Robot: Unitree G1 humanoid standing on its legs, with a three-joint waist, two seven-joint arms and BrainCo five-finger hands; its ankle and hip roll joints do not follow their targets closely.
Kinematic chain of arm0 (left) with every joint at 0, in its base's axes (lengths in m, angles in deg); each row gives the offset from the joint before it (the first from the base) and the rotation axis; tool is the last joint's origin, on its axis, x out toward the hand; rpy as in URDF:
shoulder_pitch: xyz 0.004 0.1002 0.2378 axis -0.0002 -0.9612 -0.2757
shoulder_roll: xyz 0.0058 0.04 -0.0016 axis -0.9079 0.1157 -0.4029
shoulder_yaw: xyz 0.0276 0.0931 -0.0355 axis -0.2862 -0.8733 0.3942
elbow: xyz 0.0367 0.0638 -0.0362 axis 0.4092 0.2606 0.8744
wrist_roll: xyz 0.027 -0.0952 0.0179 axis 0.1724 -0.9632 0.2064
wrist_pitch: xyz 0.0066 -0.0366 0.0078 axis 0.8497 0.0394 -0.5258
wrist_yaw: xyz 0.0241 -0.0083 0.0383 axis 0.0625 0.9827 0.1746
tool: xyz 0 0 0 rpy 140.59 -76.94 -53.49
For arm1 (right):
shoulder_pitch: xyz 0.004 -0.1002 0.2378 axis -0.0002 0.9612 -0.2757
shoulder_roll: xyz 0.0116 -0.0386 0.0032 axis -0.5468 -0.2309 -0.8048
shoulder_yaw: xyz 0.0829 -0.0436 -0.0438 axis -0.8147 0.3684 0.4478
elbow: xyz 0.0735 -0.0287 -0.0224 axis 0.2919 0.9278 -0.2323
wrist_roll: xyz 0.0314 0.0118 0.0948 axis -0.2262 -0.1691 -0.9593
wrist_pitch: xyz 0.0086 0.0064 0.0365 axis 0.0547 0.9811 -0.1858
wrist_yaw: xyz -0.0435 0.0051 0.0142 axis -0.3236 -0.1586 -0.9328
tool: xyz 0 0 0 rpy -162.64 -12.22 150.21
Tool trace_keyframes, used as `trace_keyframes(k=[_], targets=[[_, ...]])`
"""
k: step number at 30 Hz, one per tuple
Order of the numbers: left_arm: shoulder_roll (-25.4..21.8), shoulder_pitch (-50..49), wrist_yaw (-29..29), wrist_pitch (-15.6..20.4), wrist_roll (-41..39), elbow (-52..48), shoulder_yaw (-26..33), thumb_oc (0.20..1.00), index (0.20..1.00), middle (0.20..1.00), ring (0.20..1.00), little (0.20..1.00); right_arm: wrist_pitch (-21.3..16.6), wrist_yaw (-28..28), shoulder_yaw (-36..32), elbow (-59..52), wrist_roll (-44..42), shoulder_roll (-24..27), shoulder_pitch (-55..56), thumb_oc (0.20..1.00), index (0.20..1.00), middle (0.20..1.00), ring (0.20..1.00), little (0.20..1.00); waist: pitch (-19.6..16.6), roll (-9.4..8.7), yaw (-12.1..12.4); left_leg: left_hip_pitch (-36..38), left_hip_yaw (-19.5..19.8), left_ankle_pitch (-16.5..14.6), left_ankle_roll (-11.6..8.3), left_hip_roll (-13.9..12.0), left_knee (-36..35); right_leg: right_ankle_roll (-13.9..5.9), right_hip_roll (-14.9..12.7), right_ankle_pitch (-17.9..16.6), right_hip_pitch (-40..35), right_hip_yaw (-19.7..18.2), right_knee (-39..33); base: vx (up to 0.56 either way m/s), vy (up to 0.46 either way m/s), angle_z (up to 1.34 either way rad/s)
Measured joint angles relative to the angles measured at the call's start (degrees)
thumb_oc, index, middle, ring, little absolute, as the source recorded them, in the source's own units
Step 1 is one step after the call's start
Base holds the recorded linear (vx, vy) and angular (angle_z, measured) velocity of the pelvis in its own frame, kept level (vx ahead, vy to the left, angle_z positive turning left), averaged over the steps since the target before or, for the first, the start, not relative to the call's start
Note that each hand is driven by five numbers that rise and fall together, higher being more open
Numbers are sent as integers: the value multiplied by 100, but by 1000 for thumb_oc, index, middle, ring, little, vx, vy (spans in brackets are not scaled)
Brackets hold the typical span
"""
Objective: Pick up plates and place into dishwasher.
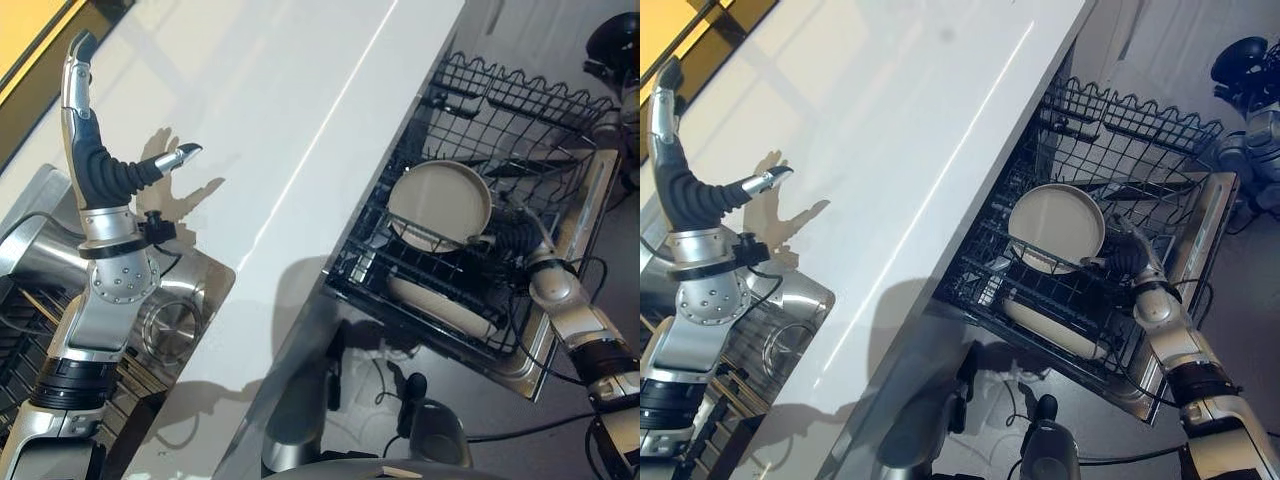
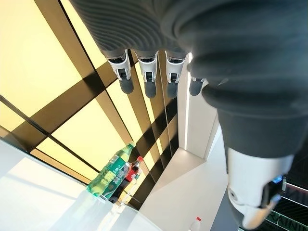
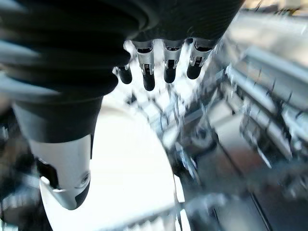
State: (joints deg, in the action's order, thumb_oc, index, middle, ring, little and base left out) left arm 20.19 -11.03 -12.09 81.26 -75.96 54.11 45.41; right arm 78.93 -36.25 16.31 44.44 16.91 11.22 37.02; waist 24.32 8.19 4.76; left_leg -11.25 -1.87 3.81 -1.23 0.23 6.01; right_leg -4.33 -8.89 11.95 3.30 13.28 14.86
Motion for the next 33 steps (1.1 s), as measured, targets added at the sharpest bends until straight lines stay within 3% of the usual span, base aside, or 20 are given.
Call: trace_keyframes(k=[14,19,25,33], targets=[[321,-882,239,54,1,-126,629,1000,1000,1000,1000,1000,304,-298,-995,-1427,124,-387,1087,1000,1000,1000,1000,1000,-52,59,-416,483,-294,9,12,-36,-221,-8,-12,-7,-172,-326,41,7,27,-12],[519,-1012,282,122,1,-126,646,1000,1000,1000,1000,1000,306,-486,-1120,-1623,22,-618,1359,1000,1000,1000,1000,1000,-173,208,-556,637,-399,11,9,-57,-301,-9,-5,-7,-175,-459,52,13,72,-12],[886,-1186,271,130,1,-123,583,1000,1000,1000,1000,1000,310,-737,-1134,-1593,-660,-693,1553,1000,1000,1000,1000,1000,-391,558,-571,649,-441,22,4,-37,-335,-15,-26,12,106,-675,306,-22,139,-24],[901,-1099,167,115,-5,-98,29,1000,1000,1000,1000,1000,156,-959,-865,-986,-1170,-723,1452,1000,1000,1000,1000,1000,-390,744,-563,187,-430,92,11,110,-133,-4,-213,197,916,-766,1110,-27,132,-10]])
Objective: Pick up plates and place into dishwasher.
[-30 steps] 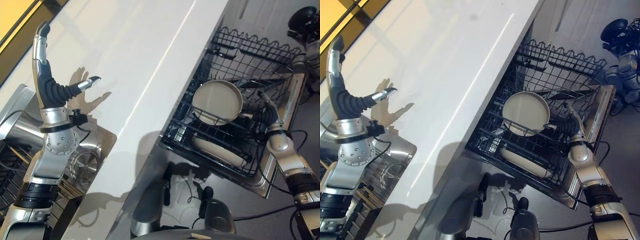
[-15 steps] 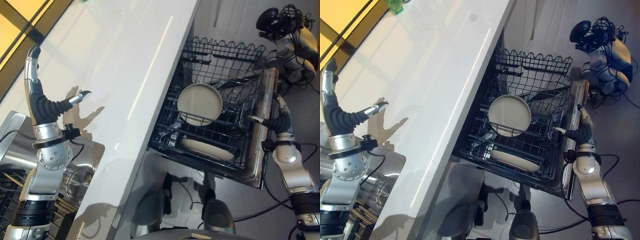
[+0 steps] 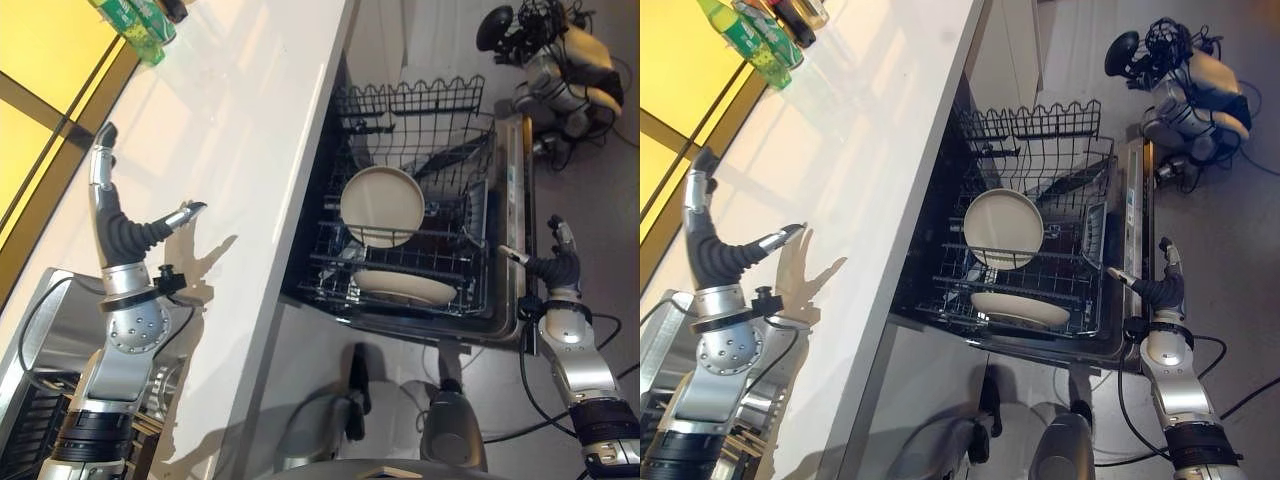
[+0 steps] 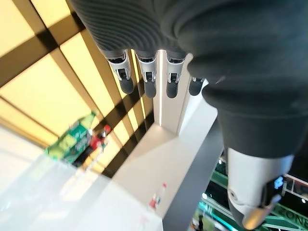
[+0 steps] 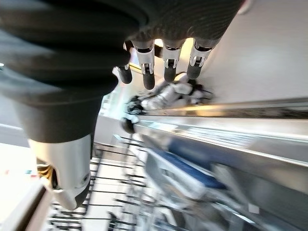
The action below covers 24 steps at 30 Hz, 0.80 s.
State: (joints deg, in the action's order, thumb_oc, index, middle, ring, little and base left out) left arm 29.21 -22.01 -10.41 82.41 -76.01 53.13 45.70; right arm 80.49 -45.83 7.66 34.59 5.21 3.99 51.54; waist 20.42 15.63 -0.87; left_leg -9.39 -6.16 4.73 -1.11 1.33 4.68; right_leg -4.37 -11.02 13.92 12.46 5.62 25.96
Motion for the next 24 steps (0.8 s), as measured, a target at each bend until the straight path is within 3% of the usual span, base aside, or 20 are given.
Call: trace_keyframes(k=[9,15,24], targets=[[23,62,-181,-11,-8,10,-155,1000,1000,1000,1000,1000,-273,-326,107,270,-462,-75,-484,1000,1000,1000,1000,1000,396,153,17,-511,39,37,33,203,292,17,-257,211,697,-16,754,1,114,5],[55,299,-182,-38,-23,12,-335,1000,1000,1000,1000,1000,-609,107,82,598,-1159,28,-714,1000,1000,1000,1000,1000,417,126,11,-666,61,38,35,235,443,40,-317,252,860,1,946,25,51,2],[136,358,-186,-64,-22,48,-537,1000,1000,1000,1000,1000,-941,297,82,654,-1189,89,-836,1000,1000,1000,1000,1000,415,129,2,-919,54,58,55,297,631,108,-448,315,1178,-3,1286,73,67,3]])
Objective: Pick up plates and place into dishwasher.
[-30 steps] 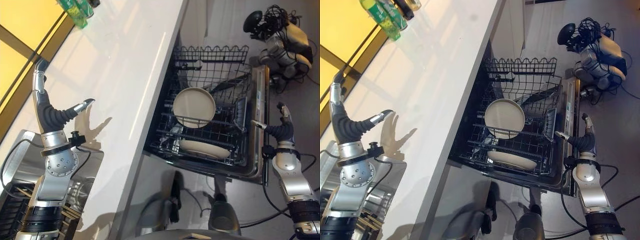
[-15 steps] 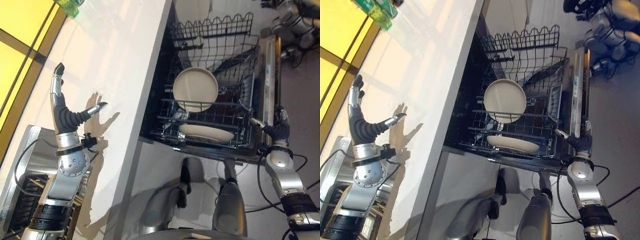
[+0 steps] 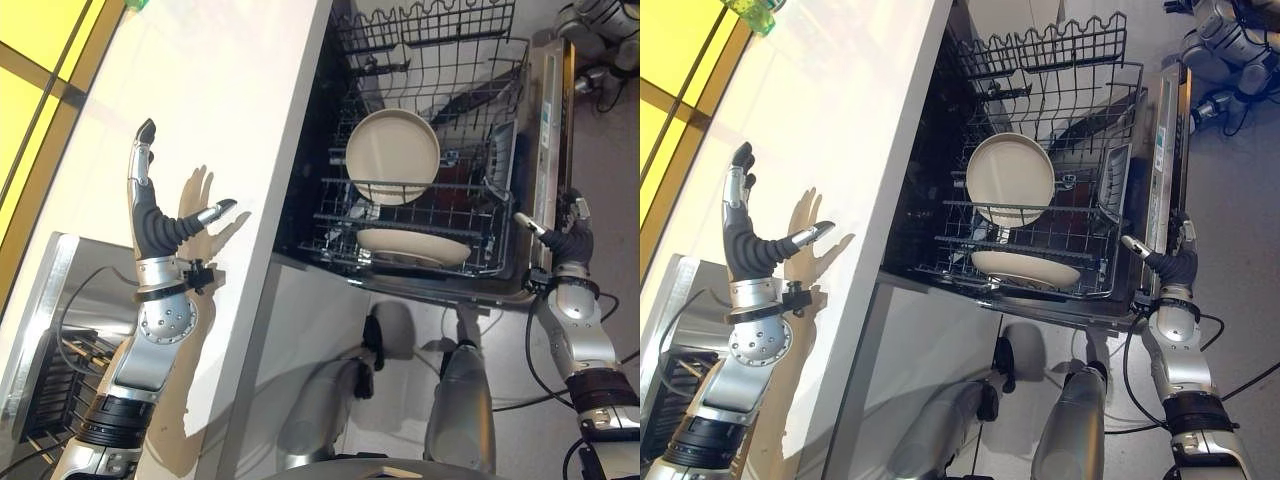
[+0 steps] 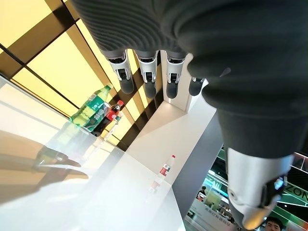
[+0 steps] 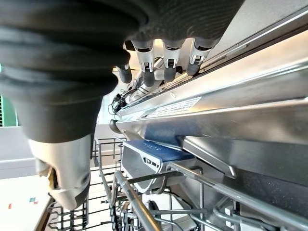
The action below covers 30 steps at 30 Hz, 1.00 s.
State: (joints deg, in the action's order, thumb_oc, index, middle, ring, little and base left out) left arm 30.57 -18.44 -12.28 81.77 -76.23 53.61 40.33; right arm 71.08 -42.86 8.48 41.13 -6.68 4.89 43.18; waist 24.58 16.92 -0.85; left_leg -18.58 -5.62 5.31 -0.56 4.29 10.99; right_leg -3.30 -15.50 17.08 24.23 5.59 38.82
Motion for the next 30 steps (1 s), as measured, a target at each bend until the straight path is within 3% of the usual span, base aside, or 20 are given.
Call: trace_keyframes(k=[3,6,9,15,21,30], targets=[[0,-77,-64,13,1,9,-1,1000,1000,1000,1000,1000,108,-640,340,-142,1041,-32,-1,1000,1000,1000,1000,1000,-2,3,8,0,7,1,2,21,19,3,-36,28,10,3,56,80,75,4],[2,-178,-151,32,1,8,-1,1000,1000,1000,1000,1000,899,-1854,750,-811,2362,-190,-27,1000,1000,1000,1000,1000,-6,9,30,-9,37,1,7,58,18,-6,-77,63,24,9,90,52,38,6],[3,-415,-222,59,0,-16,21,1000,1000,1000,1000,1000,1641,-2647,540,-1328,3151,-221,-11,1000,1000,1000,1000,1000,-6,9,39,-30,94,4,13,109,-20,-36,-114,82,45,16,95,50,20,7],[6,-577,-182,152,-33,-59,32,1000,1000,1000,1000,1000,1974,-2778,273,-1422,3467,-185,-4,1000,1000,1000,1000,1000,-6,8,32,-76,104,7,9,127,-4,-59,-152,123,53,90,137,2,-27,6],[10,-590,-108,206,-27,-82,30,1000,1000,1000,1000,1000,1639,-2219,447,-1256,2719,-394,-4,1000,1000,1000,1000,1000,-5,7,58,-114,116,11,16,138,38,-59,-169,125,60,122,151,0,-10,2],[10,-629,-88,227,-30,-71,22,1000,1000,1000,1000,1000,423,-1397,537,-631,2154,-341,-63,1000,1000,1000,1000,1000,-6,9,44,-116,119,11,14,184,79,-23,-237,200,105,107,308,11,12,2]])
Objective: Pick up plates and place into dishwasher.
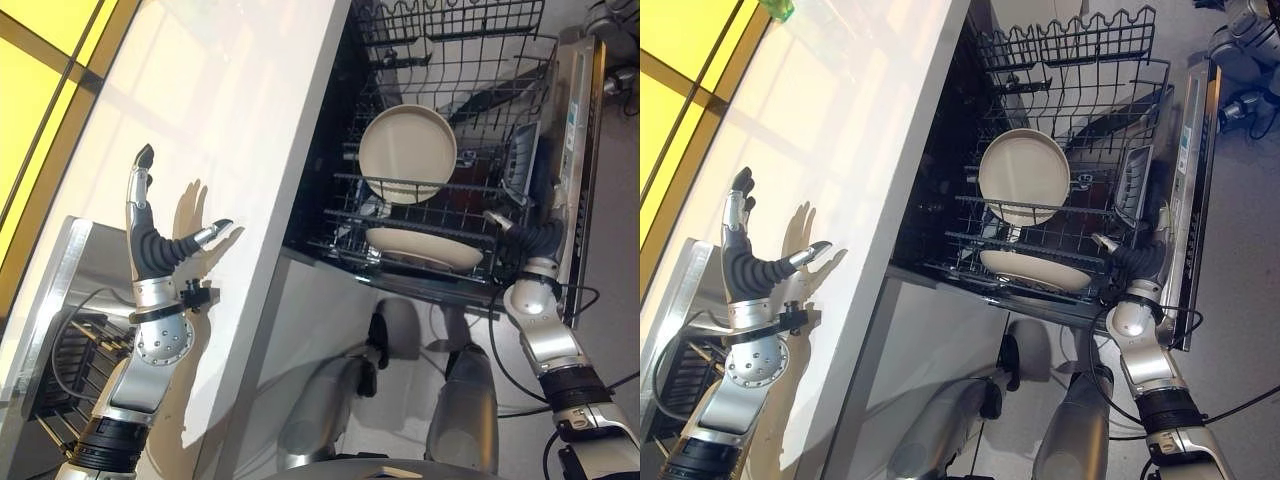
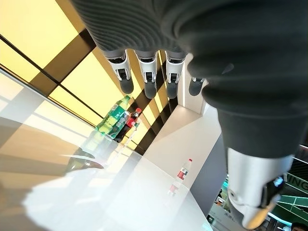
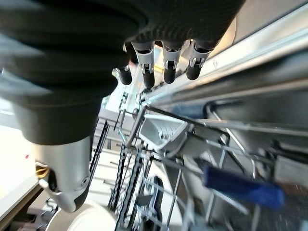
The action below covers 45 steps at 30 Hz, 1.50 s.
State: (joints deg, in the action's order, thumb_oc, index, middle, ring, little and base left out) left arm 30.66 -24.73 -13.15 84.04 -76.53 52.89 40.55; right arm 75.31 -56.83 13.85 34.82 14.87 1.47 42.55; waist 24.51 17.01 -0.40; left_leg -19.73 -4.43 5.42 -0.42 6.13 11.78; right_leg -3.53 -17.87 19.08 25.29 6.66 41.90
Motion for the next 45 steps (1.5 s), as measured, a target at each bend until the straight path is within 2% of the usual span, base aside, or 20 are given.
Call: trace_keyframes(k=[4,9,13,18,24,30,37,42,45], targets=[[0,-31,-2,87,0,-1,-5,1000,1000,1000,1000,1000,-274,231,9,278,-432,-1,-17,1000,1000,1000,1000,1000,-1,2,4,-38,0,4,3,11,5,9,-26,22,59,-4,53,-2,0,1],[0,-70,-9,210,-1,-4,2,1000,1000,1000,1000,1000,-832,1326,-43,578,-2117,-216,10,1000,1000,1000,1000,1000,-1,2,2,-140,2,7,6,22,48,1,-45,30,155,-9,113,0,0,0],[-2,-29,-33,212,1,-3,-4,1000,1000,1000,1000,1000,-1041,1451,-33,578,-2283,-319,12,1000,1000,1000,1000,1000,-2,3,1,-205,-5,3,2,66,130,22,-121,94,248,-3,266,38,34,3],[16,-165,-34,213,6,42,-41,1000,1000,1000,1000,1000,-1029,1394,44,559,-2256,-450,7,1000,1000,1000,1000,1000,-5,8,9,-156,-2,-2,-2,142,204,29,-236,187,194,28,425,114,83,9],[75,-554,8,354,-4,27,-55,1000,1000,1000,1000,1000,-676,1133,227,547,-2206,-543,-45,1000,1000,1000,1000,1000,-30,49,210,108,153,-55,-4,260,173,32,-447,375,-133,266,561,80,24,19],[76,-795,272,572,-184,33,-66,1000,1000,1000,1000,1000,-201,1063,642,508,-1776,-570,-308,1000,1000,1000,1000,1000,-51,71,568,-9,292,11,-45,329,189,47,-568,452,-96,460,651,4,18,18],[67,-784,509,738,-252,35,-40,1000,1000,1000,1000,1000,401,1076,948,577,-1705,-614,-909,1000,1000,1000,1000,1000,-51,68,1017,-213,491,21,-4,621,394,-26,-944,710,-127,775,947,-10,22,33],[52,-909,784,840,-460,47,6,1000,1000,1000,1000,1000,549,1074,963,616,-1705,-658,-1108,1000,1000,1000,1000,1000,-48,64,1328,-331,635,0,8,775,556,-9,-1185,930,-258,1074,1154,4,16,40],[35,-1030,874,962,-478,43,15,1000,1000,1000,1000,1000,583,1092,965,656,-1706,-654,-1207,1000,1000,1000,1000,1000,-48,65,1425,-364,690,-3,3,780,582,20,-1202,961,-313,1193,1164,-54,-4,19]])
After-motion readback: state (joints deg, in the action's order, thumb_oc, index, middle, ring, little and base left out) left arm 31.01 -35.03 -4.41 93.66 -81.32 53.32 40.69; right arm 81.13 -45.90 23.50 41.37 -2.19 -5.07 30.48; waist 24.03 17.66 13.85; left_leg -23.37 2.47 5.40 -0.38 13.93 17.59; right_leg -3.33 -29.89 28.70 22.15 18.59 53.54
